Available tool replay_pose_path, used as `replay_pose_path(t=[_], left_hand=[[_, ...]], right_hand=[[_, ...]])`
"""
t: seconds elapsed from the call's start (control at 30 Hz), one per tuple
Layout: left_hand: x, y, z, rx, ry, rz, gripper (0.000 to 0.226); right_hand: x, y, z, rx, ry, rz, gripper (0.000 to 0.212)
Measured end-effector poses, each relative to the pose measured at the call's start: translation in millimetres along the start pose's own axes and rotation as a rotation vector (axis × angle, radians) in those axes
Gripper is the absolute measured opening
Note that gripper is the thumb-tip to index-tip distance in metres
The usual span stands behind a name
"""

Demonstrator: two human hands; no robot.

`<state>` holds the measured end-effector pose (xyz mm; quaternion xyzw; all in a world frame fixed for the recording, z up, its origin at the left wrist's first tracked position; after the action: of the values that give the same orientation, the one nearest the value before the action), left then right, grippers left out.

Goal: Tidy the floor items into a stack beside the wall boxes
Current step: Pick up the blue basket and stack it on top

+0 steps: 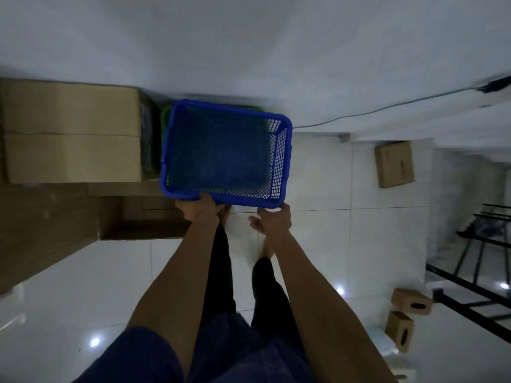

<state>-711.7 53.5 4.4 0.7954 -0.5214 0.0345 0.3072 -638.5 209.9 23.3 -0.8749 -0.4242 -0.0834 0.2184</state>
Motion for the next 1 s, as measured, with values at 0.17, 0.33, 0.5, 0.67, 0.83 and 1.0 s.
replay_pose_path(t=[0.17, 0.33, 0.5, 0.67, 0.83, 1.0], left_hand=[[-13.3, 0.8, 39.7, 0.151, -0.078, -0.102, 0.057], [-20.0, -0.1, 63.0, 0.185, -0.036, -0.089, 0.061], [-22.2, -3.5, 74.1, 0.28, -0.154, 0.029, 0.053], [-15.3, -1.8, 90.8, 0.183, -0.175, 0.445, 0.037], [-18.6, 8.4, 65.7, 0.029, -0.274, 0.705, 0.047], [-65.3, 13.3, -16.0, -0.418, -0.388, 0.841, 0.021]], right_hand=[[-35.5, -16.1, 38.6, 0.032, -0.009, -0.002, 0.046], [-57.3, -37.0, 70.6, -0.011, -0.142, -0.099, 0.044], [-62.3, -38.1, 87.7, -0.057, -0.152, -0.147, 0.057], [-57.6, -35.5, 84.6, -0.031, -0.152, -0.146, 0.081], [-30.0, -38.5, 67.5, 0.121, -0.117, -0.293, 0.085], [44.2, -49.2, 41.1, 0.33, -0.089, -0.253, 0.075]])
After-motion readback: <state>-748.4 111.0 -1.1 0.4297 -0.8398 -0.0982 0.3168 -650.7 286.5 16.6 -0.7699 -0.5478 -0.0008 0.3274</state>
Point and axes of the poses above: each hand's wrist, its own z-axis towards the middle knuckle, its own x-axis out of the back of the hand, y = z × x, the point moved 2 cm from there along z, towards the middle knuckle, and after that the axes turned 3 degrees about y, right-handed, at the moved point
